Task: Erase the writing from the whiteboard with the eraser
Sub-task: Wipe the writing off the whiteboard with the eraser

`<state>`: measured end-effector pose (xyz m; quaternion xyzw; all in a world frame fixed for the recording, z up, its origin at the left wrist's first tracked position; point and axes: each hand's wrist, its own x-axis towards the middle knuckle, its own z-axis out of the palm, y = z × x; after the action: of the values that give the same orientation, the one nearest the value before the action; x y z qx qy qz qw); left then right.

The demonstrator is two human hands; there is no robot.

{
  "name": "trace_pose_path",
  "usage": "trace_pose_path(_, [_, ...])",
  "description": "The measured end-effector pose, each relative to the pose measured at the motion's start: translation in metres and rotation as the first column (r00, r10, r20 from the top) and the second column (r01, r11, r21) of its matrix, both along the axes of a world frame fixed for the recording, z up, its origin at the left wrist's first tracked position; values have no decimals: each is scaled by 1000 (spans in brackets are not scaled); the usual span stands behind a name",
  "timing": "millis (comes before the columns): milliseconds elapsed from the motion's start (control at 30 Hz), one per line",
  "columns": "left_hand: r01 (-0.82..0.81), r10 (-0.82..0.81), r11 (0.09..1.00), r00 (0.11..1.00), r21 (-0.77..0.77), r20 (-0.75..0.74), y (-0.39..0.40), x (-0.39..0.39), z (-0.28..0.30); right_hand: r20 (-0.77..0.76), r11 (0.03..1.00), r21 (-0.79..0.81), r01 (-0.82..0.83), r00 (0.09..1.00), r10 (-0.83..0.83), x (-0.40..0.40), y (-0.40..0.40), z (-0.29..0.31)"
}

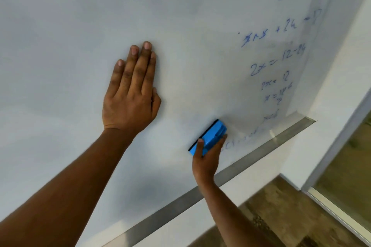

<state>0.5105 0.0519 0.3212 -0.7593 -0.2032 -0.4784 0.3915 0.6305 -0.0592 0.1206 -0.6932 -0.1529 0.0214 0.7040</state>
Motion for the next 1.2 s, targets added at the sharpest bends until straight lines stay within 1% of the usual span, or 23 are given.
trace_pose_path(33, [5,-5,1000,1000,1,-2,0,0,-1,-67,1000,1,-13,998,13,4,-4,-7])
trace_pose_path(67, [5,-5,1000,1000,8,-5,1,0,-1,-100,1000,1,-17,995,17,6,-6,-11])
trace_pose_path(167, [5,-5,1000,1000,31,-1,3,0,-1,-125,997,76,-22,992,32,4,-4,-3])
trace_pose_path(200, [9,-9,999,1000,36,5,3,0,0,-104,993,115,-22,994,34,-1,-1,6])
trace_pose_path(233, [10,-10,999,1000,36,10,3,1,-1,-44,988,150,-23,999,30,-8,3,17])
trace_pose_path(300, [7,-7,1000,1000,30,11,3,0,-1,163,977,204,-69,986,35,-26,11,42])
trace_pose_path(367, [0,0,1000,1000,23,2,3,-1,-1,348,975,184,-128,936,57,-44,17,61])
trace_pose_path(400, [-4,4,1000,1000,24,-4,3,-1,-1,404,975,174,-135,913,55,-48,19,69])
trace_pose_path(533, [-21,21,1000,1000,16,-23,2,-1,-1,495,970,220,-108,869,-15,-34,30,92])
trace_pose_path(633, [-16,17,999,1000,32,-13,3,-1,-2,490,965,255,-58,868,-77,-20,37,91])
trace_pose_path(767, [-8,8,999,1000,40,0,2,-1,-3,358,956,292,18,925,-127,-8,39,58])
trace_pose_path(833, [-10,10,999,1000,50,5,2,0,-4,222,954,289,81,964,-149,-1,37,34])
trace_pose_path(900, [-22,21,998,1000,64,7,2,1,-4,-21,957,235,169,985,-169,10,34,6])
trace_pose_path(933, [-27,27,997,1000,71,9,3,1,-4,-171,960,178,215,968,-185,18,33,-8])
trace_pose_path(1000, [-30,29,997,999,69,14,1,1,-4,-450,967,72,243,873,-186,34,26,-27])
trace_pose_path(1033, [-28,27,998,1000,57,14,1,0,-5,-513,974,37,226,841,-175,37,23,-27])
trace_pose_path(1067, [-22,22,998,1000,51,14,1,1,-5,-499,978,40,205,852,-158,37,22,-21])
trace_pose_path(1100, [-19,18,999,1000,49,14,1,1,-6,-417,981,85,174,900,-124,31,21,-8])
trace_pose_path(1167, [-23,23,998,1000,53,15,2,2,-5,-132,982,183,44,991,-20,8,24,34])
trace_pose_path(1200, [-22,21,998,1000,52,19,3,2,-4,40,982,186,-25,999,18,-5,28,56])
